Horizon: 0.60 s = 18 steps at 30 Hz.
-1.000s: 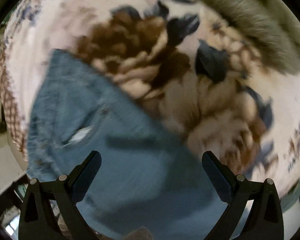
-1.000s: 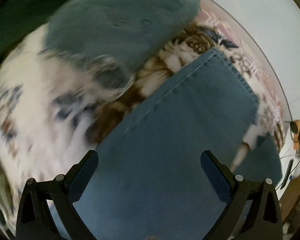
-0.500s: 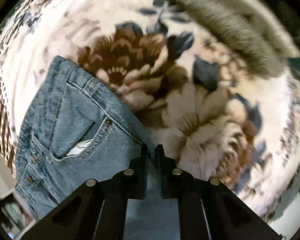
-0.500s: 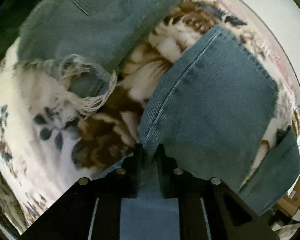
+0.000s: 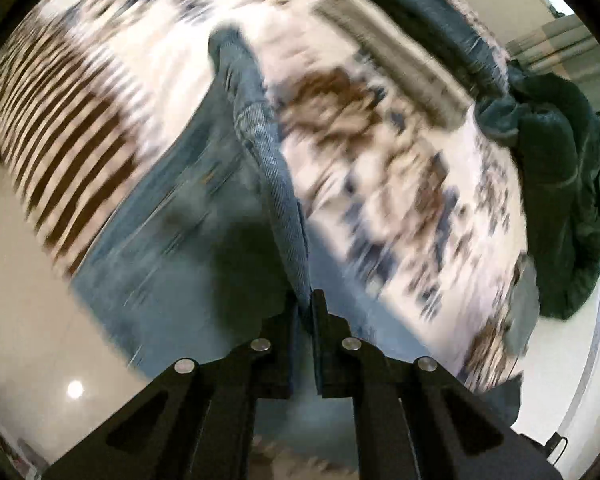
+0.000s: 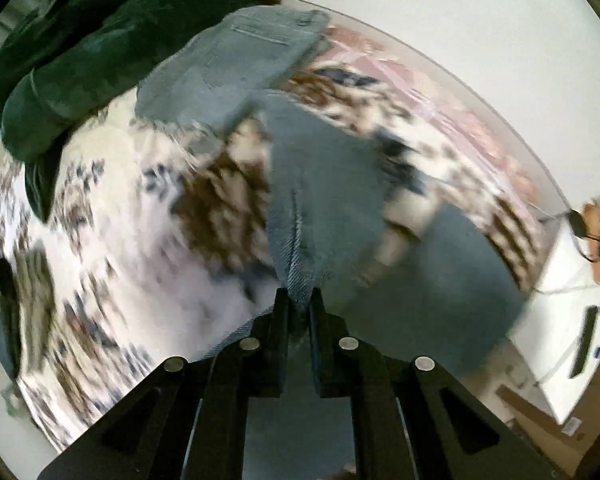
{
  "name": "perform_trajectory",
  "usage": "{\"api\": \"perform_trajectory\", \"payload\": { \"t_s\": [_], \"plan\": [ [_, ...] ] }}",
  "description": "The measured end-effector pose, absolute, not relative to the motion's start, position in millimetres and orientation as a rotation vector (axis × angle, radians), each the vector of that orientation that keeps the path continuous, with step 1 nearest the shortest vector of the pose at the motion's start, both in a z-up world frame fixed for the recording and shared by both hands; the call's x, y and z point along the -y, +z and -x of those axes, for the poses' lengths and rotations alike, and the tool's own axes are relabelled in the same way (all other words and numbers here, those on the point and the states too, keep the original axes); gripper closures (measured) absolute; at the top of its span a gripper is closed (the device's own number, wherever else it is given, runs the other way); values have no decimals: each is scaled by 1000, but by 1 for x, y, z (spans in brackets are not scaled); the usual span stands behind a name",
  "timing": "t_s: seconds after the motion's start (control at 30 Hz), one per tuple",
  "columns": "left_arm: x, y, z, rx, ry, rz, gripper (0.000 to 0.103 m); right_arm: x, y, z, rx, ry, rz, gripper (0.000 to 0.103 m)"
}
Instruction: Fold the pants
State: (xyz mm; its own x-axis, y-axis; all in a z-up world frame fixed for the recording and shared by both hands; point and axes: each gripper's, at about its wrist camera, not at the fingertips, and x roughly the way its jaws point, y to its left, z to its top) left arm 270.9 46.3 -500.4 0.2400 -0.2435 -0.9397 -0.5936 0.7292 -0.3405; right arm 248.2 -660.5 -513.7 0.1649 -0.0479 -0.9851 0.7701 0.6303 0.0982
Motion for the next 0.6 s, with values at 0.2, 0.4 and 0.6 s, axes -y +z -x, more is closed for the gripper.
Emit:
{"api": "perform_trajectory", "payload": {
  "t_s": [0.2, 0.4, 0.6],
  "plan": [
    [-49, -583, -197, -1450, 329, 806, 99, 651, -572, -145, -1380, -727, -673, 94],
    [-47, -642, -184, -1502, 324, 794, 95, 658, -639, -102, -1433, -739, -782, 92],
    [-21, -599, -187, -1447, 349, 579, 88, 675, -616, -81, -1459, -684, -674, 43]
  ]
}}
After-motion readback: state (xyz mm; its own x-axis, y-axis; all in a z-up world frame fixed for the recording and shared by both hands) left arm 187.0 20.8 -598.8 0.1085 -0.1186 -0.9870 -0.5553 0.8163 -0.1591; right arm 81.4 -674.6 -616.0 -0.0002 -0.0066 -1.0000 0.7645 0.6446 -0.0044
